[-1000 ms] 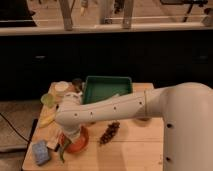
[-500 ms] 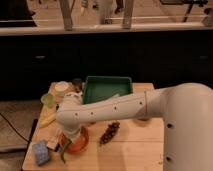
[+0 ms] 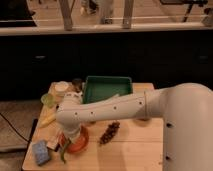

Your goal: Place pepper in red bowl

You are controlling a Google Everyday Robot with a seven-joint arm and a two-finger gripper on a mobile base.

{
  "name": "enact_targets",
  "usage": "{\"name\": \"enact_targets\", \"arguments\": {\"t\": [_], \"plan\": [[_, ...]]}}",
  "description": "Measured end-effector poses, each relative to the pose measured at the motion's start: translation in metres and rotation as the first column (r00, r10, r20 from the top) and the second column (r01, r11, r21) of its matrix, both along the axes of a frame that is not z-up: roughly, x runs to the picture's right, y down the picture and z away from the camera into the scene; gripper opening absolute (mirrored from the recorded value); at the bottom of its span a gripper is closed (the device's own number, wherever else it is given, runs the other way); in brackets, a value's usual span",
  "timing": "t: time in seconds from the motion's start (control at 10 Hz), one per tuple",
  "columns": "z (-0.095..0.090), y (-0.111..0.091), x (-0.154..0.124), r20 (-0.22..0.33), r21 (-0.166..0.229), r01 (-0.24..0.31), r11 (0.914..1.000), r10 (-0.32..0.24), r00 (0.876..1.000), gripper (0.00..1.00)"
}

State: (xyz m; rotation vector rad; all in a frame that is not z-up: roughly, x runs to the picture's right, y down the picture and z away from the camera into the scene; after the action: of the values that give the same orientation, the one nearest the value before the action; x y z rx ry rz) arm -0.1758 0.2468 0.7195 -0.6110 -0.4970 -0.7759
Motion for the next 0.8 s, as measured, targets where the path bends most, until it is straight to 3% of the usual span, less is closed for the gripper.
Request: {"name": "enact_targets", "arguments": {"t": [0.2, 0.8], "plan": [[0.0003, 0.0017, 0.0023, 0.009, -0.005, 0.003, 1.0, -0.003, 1.0, 0.07], [-0.0009, 0.0034, 0.0083, 0.032, -0.017, 0.02, 0.9997, -0.019, 0.999, 0.1]]}}
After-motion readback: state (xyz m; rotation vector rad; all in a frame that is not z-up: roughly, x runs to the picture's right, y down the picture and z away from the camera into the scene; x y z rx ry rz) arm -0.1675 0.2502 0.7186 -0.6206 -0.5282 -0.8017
